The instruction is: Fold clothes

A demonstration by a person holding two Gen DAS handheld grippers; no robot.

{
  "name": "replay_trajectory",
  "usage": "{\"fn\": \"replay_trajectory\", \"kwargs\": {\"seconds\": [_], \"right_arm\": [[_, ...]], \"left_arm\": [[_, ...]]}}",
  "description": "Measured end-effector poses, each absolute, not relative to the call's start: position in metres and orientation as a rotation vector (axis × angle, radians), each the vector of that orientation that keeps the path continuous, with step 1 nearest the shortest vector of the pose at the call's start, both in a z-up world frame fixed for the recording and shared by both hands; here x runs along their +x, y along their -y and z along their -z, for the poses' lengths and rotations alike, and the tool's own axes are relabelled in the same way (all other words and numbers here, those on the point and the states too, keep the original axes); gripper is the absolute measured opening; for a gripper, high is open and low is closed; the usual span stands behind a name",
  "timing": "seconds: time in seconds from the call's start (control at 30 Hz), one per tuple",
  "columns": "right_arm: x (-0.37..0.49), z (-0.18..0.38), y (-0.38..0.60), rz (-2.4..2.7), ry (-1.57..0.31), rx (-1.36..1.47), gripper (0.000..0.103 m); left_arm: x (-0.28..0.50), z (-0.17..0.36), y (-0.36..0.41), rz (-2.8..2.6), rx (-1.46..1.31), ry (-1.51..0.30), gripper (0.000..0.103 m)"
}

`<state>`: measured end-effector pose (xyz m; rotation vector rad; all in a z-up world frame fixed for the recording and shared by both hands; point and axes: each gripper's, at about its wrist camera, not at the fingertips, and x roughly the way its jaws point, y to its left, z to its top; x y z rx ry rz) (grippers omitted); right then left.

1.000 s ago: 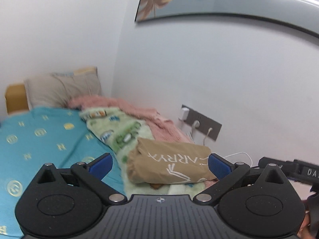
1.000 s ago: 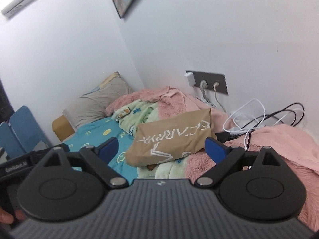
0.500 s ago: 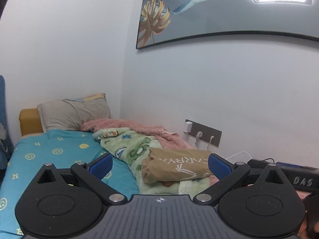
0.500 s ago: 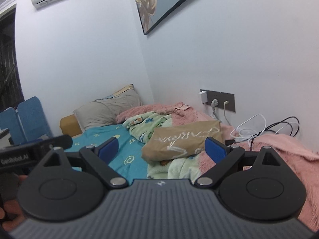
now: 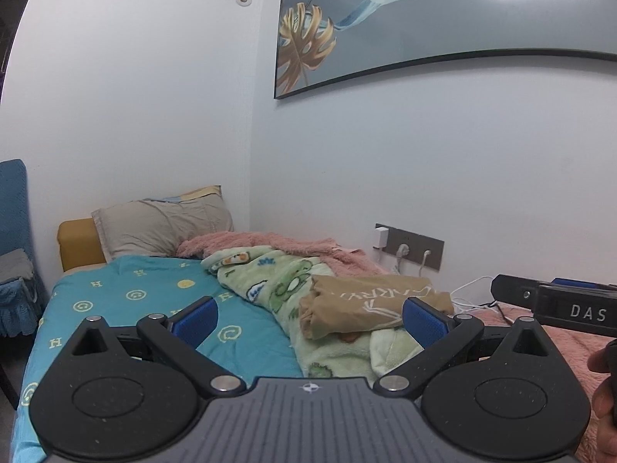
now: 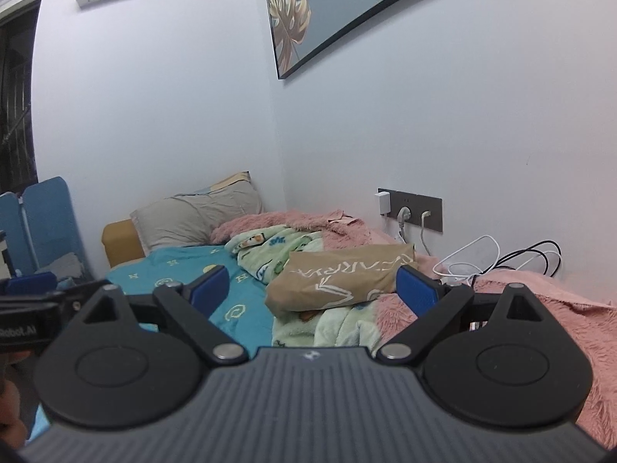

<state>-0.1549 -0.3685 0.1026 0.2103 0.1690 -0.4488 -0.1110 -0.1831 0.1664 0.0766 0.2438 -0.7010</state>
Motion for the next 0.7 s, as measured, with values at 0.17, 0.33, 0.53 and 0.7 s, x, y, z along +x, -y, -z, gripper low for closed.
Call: {"fn": "replay_trajectory", "kwargs": {"seconds": [0.17, 0.33, 0.53, 0.7], "right_arm": [[-0.152, -0.099, 0.363, 0.443, -0.181, 0.207, 0.095], [-0.151, -0.098, 0.358, 0.435, -0.187, 0.202, 0.095], [-0.15, -0.098, 0.355, 0.43, -0.192, 0.198, 0.095], [-0.149, -0.099, 0.353, 0.421, -0.198, 0.198, 0.095]], "left_arm": [[-0.114, -0.169, 0.183, 0.703, 0.081, -0.237, 0.103], [-0.118, -0.171, 0.183, 0.714, 0.079, -0.225, 0.103], [-0.116, -0.172, 0.179, 0.707, 0.067, -0.227, 0.103], [-0.116, -0.172, 0.178, 0.694, 0.072, -0.231, 0.103]]}}
